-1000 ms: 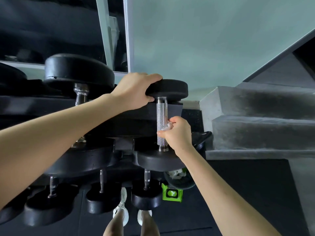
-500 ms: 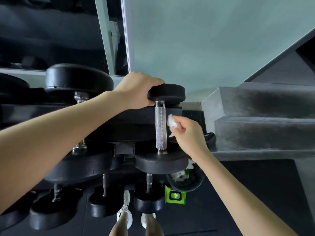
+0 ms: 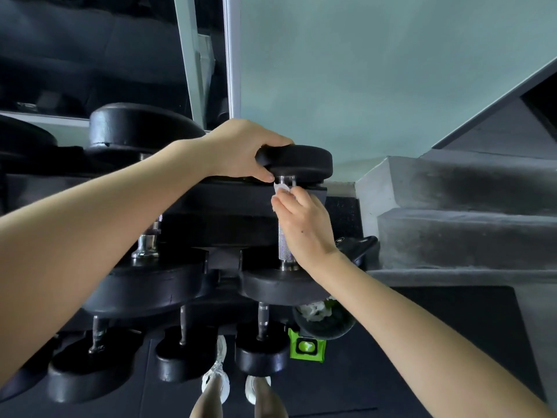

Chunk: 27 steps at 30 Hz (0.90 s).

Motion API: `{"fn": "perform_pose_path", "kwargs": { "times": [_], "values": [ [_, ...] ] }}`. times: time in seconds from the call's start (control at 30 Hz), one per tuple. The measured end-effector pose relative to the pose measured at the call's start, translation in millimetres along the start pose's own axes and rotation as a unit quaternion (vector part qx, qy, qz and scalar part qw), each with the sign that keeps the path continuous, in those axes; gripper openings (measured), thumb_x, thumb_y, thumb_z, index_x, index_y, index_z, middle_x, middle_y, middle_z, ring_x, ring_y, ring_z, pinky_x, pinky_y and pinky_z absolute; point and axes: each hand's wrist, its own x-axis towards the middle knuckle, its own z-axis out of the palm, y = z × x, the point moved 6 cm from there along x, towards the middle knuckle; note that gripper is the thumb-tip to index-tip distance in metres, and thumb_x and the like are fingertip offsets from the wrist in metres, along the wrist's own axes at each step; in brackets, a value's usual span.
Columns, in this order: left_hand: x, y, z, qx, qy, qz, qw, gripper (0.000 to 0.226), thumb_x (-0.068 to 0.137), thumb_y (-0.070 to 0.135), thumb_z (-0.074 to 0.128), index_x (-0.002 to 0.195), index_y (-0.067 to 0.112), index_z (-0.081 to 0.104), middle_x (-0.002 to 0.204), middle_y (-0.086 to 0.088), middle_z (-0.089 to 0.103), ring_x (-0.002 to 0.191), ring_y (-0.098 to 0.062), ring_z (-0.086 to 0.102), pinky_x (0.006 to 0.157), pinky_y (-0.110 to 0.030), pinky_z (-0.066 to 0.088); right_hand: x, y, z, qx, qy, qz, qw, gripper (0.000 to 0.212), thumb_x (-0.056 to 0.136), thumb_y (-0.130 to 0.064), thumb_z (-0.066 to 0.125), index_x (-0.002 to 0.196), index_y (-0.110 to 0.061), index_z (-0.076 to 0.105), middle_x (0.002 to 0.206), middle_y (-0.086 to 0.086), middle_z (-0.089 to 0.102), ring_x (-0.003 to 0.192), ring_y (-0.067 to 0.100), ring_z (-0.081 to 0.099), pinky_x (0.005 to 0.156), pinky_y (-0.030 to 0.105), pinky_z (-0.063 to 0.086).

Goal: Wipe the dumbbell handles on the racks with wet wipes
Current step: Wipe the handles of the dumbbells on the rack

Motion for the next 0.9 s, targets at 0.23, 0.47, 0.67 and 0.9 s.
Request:
{"fn": "perform_pose_path", "kwargs": {
  "times": [0.23, 0.47, 0.67, 0.9],
  "values": [
    [4.6, 7.2, -1.8, 0.016, -0.003, 0.004, 1.0, 0.058, 0.08, 0.029, 0.072, 0.134, 0.034, 0.05, 0.083, 0.013, 0.057, 0.076, -0.016, 0.045, 0.065, -0.025, 0.029, 1.8, -2.2, -1.5, -0.063, -0.029, -0.122, 0.99, 0.019, 0.081, 0.008, 0.051, 0.075, -0.005, 0.063, 0.077, 0.007, 0.062, 0.082, 0.022, 0.054, 0.079, 0.029, 0.045],
    [5.6, 5.6, 1.5, 0.014, 0.005, -0.008, 1.0, 0.064, 0.082, 0.027, 0.07, 0.139, 0.036, 0.042, 0.115, 0.006, 0.063, 0.092, -0.017, 0.049, 0.075, -0.024, 0.033, 3.8, 9.6, -4.2, -0.035, -0.078, -0.191, 0.978, 0.025, 0.081, 0.008, 0.048, 0.075, -0.01, 0.065, 0.074, 0.0, 0.062, 0.076, 0.021, 0.053, 0.076, 0.028, 0.039],
    [-1.7, 1.6, 6.6, -0.014, 0.02, -0.028, 0.999, 0.063, 0.085, 0.022, 0.067, 0.141, 0.032, 0.04, 0.126, 0.002, 0.059, 0.11, -0.024, 0.053, 0.086, -0.027, 0.039, -26.5, -1.5, -4.3, 0.075, -0.213, -0.256, 0.94, 0.032, 0.068, 0.018, 0.067, 0.076, -0.012, 0.07, 0.074, -0.006, 0.064, 0.066, 0.013, 0.031, 0.06, 0.019, 0.03],
    [-8.6, 5.5, 12.1, 0.007, 0.029, -0.043, 0.999, 0.057, 0.092, 0.023, 0.058, 0.143, 0.03, 0.034, 0.119, -0.008, 0.057, 0.106, -0.03, 0.052, 0.087, -0.036, 0.043, -31.3, 6.5, -0.1, 0.188, -0.509, -0.074, 0.837, 0.047, 0.09, 0.01, 0.045, 0.12, -0.02, 0.065, 0.08, -0.029, 0.046, 0.069, -0.014, 0.045, 0.065, -0.002, 0.031]
  ]
}}
